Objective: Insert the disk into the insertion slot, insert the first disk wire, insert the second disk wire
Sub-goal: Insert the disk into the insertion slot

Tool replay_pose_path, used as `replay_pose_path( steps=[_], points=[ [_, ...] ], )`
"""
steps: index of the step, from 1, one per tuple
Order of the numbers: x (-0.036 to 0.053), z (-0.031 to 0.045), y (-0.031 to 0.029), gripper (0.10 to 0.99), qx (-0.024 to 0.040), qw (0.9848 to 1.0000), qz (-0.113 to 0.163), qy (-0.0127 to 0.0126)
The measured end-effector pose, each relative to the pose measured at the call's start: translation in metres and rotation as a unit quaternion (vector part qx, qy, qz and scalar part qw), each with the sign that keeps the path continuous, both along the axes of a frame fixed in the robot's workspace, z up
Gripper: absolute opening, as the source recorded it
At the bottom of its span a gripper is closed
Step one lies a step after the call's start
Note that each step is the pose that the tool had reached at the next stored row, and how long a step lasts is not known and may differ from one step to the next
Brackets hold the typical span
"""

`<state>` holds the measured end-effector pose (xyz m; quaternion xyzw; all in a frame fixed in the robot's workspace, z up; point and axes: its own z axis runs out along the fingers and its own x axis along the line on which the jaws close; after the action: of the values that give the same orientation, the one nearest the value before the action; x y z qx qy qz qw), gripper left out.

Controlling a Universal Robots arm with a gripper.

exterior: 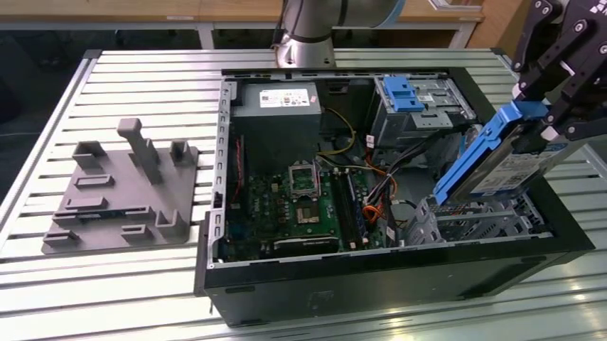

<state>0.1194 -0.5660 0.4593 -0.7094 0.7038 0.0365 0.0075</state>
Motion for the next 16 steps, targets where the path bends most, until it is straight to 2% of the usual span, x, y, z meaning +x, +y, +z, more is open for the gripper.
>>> replay_pose_path(
  steps=[8,16],
  points=[
    [0.0,-0.0041,0.0001,0.365,0.0,1.0,0.002,0.0015],
    [0.0012,-0.0047,0.0,0.365,0.0,1.0,0.002,0.0019]
  ],
)
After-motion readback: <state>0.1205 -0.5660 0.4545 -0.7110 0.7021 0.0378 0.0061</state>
